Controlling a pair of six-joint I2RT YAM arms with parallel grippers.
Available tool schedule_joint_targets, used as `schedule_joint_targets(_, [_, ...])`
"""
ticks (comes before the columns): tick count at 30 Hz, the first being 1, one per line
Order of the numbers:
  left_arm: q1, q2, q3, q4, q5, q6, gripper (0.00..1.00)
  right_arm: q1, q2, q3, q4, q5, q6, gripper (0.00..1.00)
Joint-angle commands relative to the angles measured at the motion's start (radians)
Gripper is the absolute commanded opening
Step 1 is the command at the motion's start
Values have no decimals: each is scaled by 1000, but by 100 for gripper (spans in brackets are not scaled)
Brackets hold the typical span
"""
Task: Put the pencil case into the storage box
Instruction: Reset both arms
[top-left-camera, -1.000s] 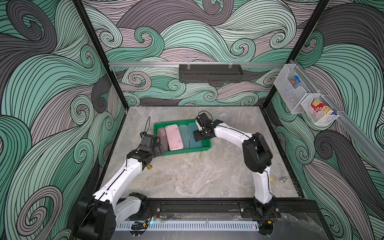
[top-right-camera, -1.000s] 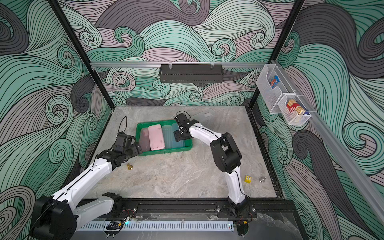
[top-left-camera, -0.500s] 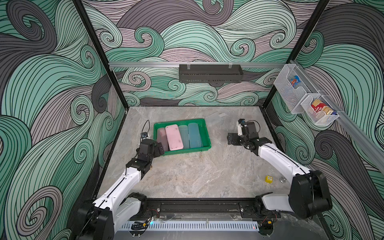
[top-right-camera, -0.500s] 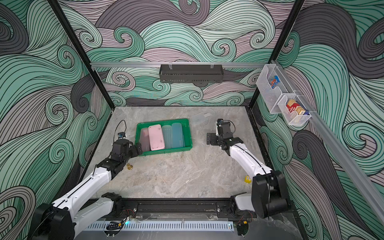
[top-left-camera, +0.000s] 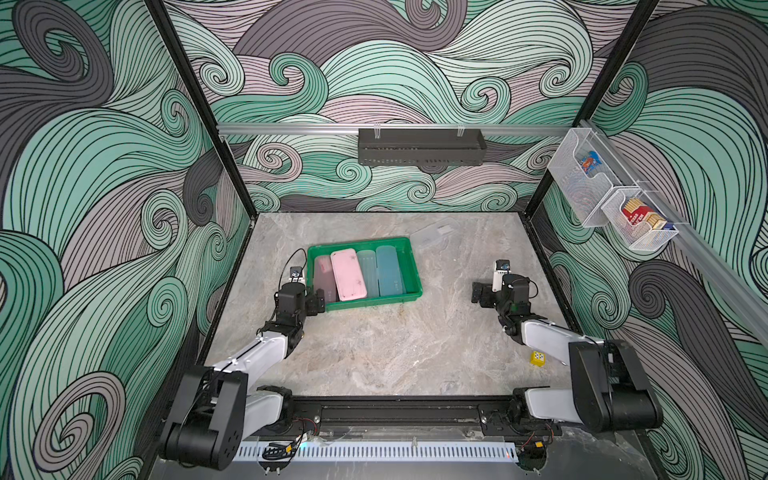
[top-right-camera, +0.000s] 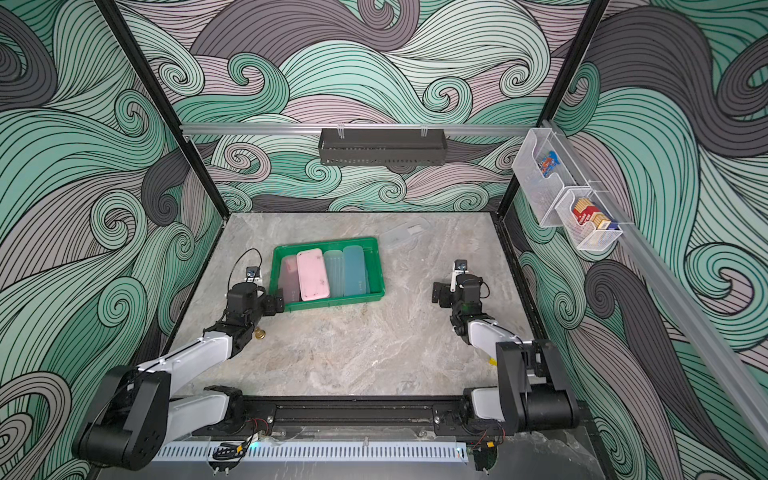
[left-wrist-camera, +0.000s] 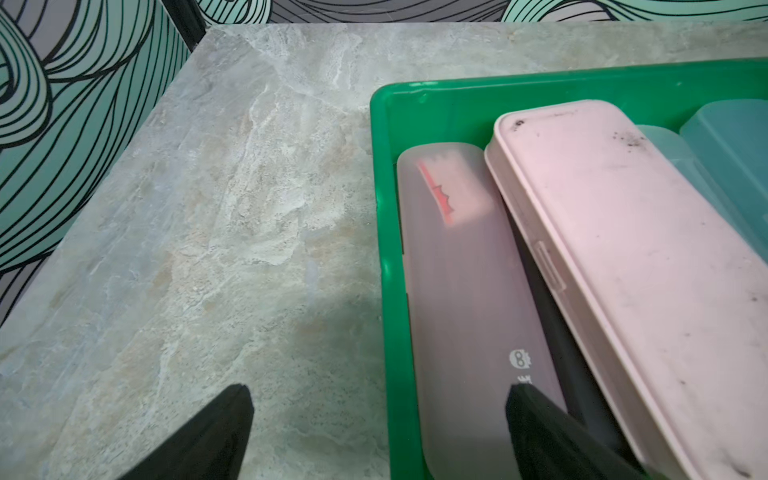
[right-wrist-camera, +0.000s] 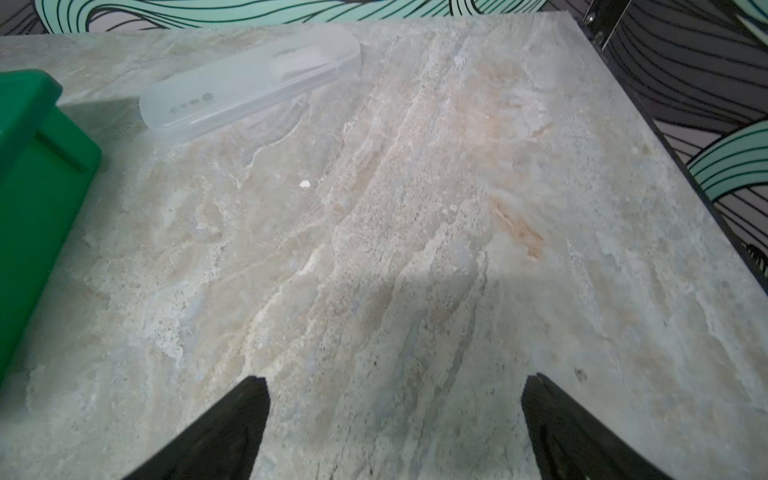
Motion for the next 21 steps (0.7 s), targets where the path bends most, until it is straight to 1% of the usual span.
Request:
schedule_joint_targets(1, [17,29,42,112,65,49,98,-3,42,44,135,22,-43,99])
schedule_joint_targets(5, [41,67,-24,354,93,83,98,-1,75,57,180,-21,-80,99])
schedule_joint_targets(6, [45,83,-37,406,98,88,98,-3,92,34,246,-24,-88,99])
schedule_joint_targets(8, [56,121,-35,457,105,89,98,2,164,-29,451,-29,-107,99])
schedule_joint_targets(9, [63,149,-27,450,139,92,99,4,150,-42,438,-27,-101,99])
schedule_joint_targets(10, [73,205,-28,519,171,97,99,1,143,-39,416,-21,-93,99])
schedule_joint_targets(11, [80,311,-25,611,191,111,99,-3,166,-44,461,-25,-92,99])
schedule_joint_targets(12, [91,395,-27,746,218,127,99,-4,183,-59,501,-28,-95,99])
schedule_joint_targets(13, [97,398,-30,744,207,116,99,-3,187,-69,529,-26,-96,99])
schedule_joint_targets(15, [106,295,30,452,164,52,99,-3,182,-70,520,-26,-96,99])
schedule_joint_targets(16, [107,305,38,464,163,52,99,-3,185,-70,525,-26,-98,99])
schedule_joint_targets(18, [107,391,27,629,159,81,99,0,183,-69,520,-28,-104,99])
schedule_joint_targets(19, [108,380,34,590,153,74,99,2,184,-69,521,-31,-104,99])
schedule_joint_targets(21, [109,328,75,423,145,51,99,2,182,-69,519,-31,-104,99])
